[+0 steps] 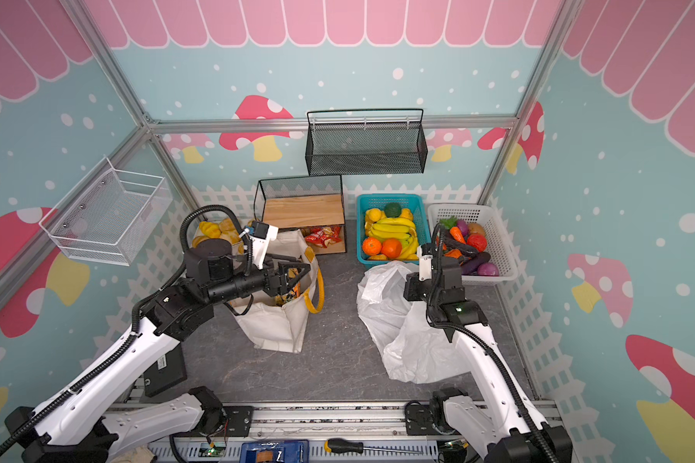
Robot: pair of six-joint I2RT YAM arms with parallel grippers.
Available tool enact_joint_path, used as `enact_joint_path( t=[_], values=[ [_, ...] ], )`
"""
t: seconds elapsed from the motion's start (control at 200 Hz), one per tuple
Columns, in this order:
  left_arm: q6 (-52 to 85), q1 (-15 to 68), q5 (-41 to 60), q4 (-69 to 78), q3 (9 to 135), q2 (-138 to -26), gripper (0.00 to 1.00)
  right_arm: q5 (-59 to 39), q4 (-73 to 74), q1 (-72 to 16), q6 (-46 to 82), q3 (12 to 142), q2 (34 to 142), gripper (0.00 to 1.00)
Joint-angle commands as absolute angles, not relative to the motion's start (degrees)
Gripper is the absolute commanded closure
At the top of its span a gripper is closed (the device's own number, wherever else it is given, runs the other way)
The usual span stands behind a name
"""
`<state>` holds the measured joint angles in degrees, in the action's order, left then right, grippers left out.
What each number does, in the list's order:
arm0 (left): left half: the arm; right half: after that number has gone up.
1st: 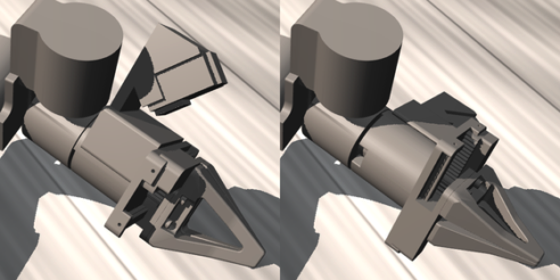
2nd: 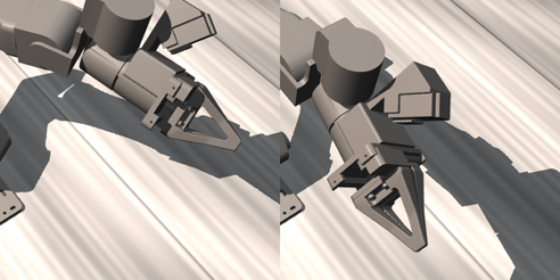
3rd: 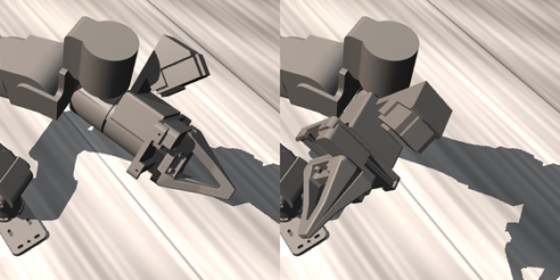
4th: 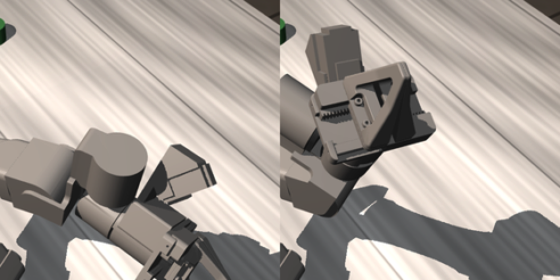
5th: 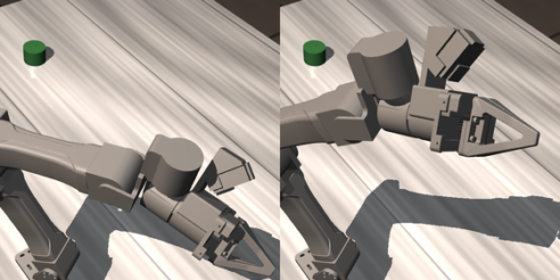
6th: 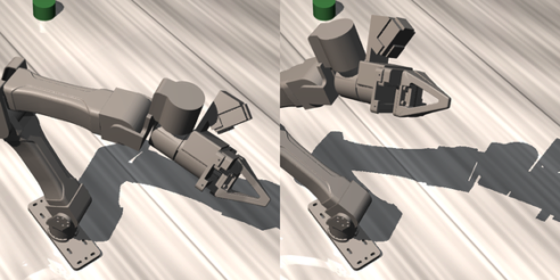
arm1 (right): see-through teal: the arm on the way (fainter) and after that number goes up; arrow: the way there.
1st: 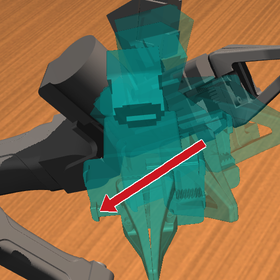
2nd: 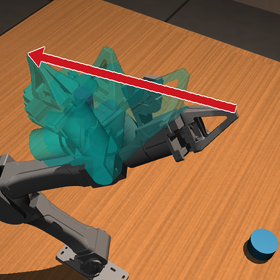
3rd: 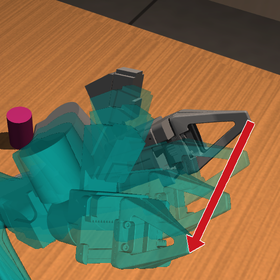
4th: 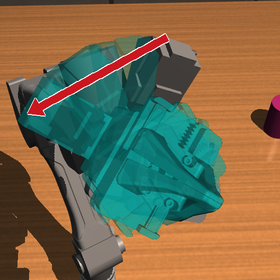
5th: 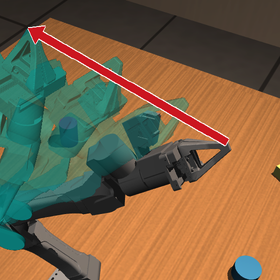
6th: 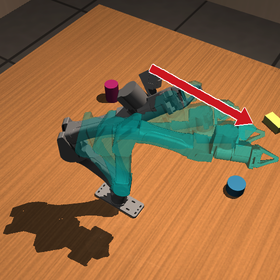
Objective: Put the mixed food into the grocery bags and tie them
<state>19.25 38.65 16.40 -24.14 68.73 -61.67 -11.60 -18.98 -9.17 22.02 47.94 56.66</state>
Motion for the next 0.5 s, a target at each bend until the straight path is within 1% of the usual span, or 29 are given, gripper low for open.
enact_joint_path(
  t=[0.0, 0.045, 0.175, 0.325, 0.425, 0.495],
  values=[
    [16.0, 44.0, 10.3, -19.7, 66.9, -61.7, 0.29, -17.7, -12.6, -9.4, 28.6, 50.1, 56.1, 0.99],
    [15.5, 45.4, 8.5, -19.0, 65.6, -61.6, 0.27, -17.6, -11.0, -9.4, 30.0, 50.0, 55.6, 0.99],
    [16.9, 49.2, 5.5, -17.8, 63.5, -62.4, 0.26, -16.2, -6.6, -9.4, 34.8, 48.6, 53.4, 0.99],
    [20.5, 54.2, 2.5, -10.4, 58.1, -64.0, 0.26, -15.1, -0.2, -9.4, 40.4, 46.1, 51.8, 0.99],
    [24.1, 55.0, 0.8, -5.1, 55.0, -66.2, 0.25, -16.9, 3.6, -9.4, 43.0, 44.9, 52.1, 0.99],
    [24.5, 55.2, 0.1, -3.2, 54.9, -68.8, 0.25, -17.6, 5.4, -9.4, 44.1, 44.6, 52.5, 0.99]
  ],
)
